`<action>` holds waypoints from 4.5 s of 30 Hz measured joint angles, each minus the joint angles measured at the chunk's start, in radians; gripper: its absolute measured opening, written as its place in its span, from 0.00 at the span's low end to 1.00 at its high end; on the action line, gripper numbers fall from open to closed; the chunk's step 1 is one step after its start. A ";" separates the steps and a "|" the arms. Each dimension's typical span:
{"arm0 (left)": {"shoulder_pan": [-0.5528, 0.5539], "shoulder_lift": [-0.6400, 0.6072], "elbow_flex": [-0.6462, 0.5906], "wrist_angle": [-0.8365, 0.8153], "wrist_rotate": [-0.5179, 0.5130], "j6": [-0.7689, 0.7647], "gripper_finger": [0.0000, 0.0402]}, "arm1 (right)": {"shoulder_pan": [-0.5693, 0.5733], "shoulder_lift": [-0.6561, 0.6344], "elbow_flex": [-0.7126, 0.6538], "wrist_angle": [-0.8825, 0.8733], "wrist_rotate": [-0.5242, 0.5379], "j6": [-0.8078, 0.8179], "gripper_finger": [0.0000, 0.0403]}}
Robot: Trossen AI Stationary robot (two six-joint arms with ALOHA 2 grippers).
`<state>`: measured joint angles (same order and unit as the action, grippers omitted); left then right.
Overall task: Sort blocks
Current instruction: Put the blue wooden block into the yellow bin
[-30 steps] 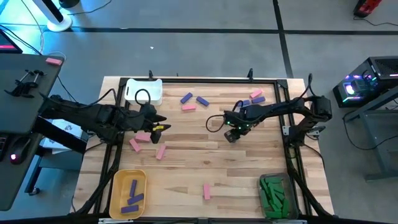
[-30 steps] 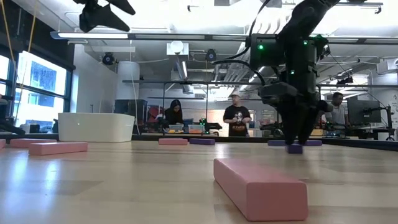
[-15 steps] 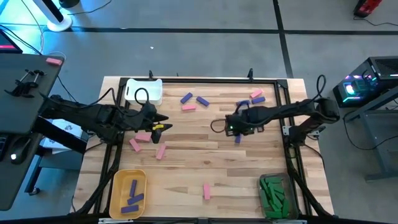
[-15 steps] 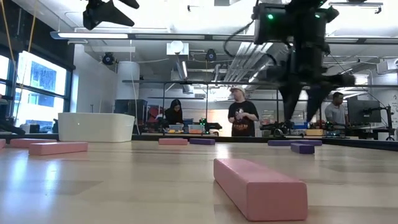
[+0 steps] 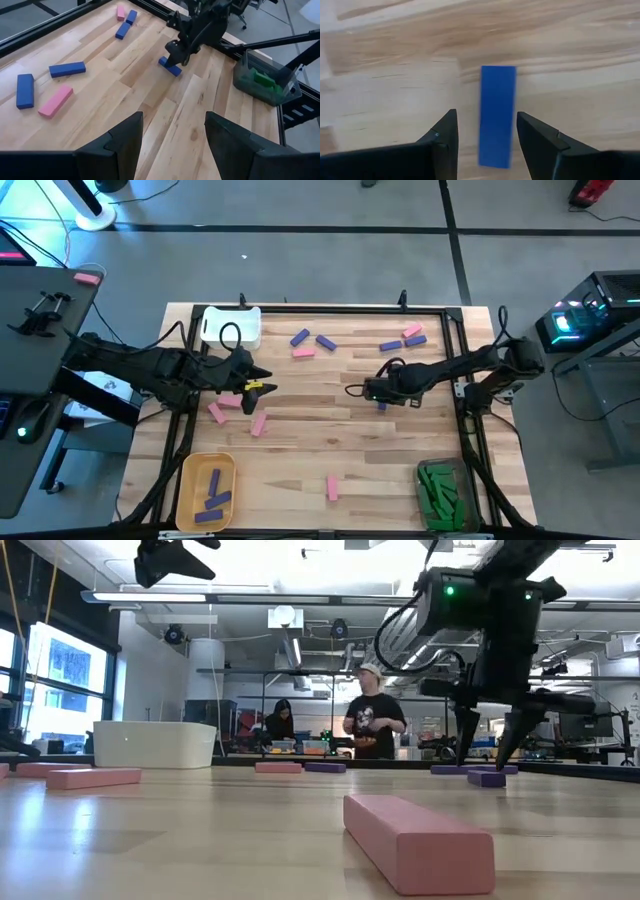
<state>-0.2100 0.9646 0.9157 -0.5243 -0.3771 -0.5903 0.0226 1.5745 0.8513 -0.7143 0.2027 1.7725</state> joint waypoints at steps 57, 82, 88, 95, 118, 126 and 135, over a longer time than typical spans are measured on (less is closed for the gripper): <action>0.069 0.471 0.001 0.788 0.373 1.396 0.50 | -0.049 -0.124 0.267 0.502 -0.687 -1.030 0.01; 0.062 0.614 0.125 0.748 0.408 1.234 0.07 | -0.075 -0.116 0.266 0.507 -0.737 -0.921 0.10; 0.069 0.572 0.124 0.599 0.380 1.171 0.06 | -0.126 -0.179 0.268 0.516 -0.759 -0.871 0.30; 0.097 0.439 0.125 0.171 0.286 0.954 0.06 | -0.197 -0.288 0.269 0.462 -0.780 -0.930 0.49; -0.860 0.189 -0.004 -0.317 0.264 -0.959 0.06 | -0.223 0.003 0.268 0.565 -0.692 -1.152 0.49; -0.911 0.270 -0.004 -0.317 0.290 -1.033 0.19 | -0.257 0.010 0.268 0.655 -0.692 -1.151 0.49; -0.896 0.222 -0.004 -0.325 0.295 -1.130 0.37 | -0.310 0.010 0.268 0.677 -0.693 -1.145 0.49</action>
<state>-1.1065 1.1869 0.9115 -0.8492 -0.0818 -1.7201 -0.2873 1.5845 1.1191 -0.0375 -0.4904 0.6273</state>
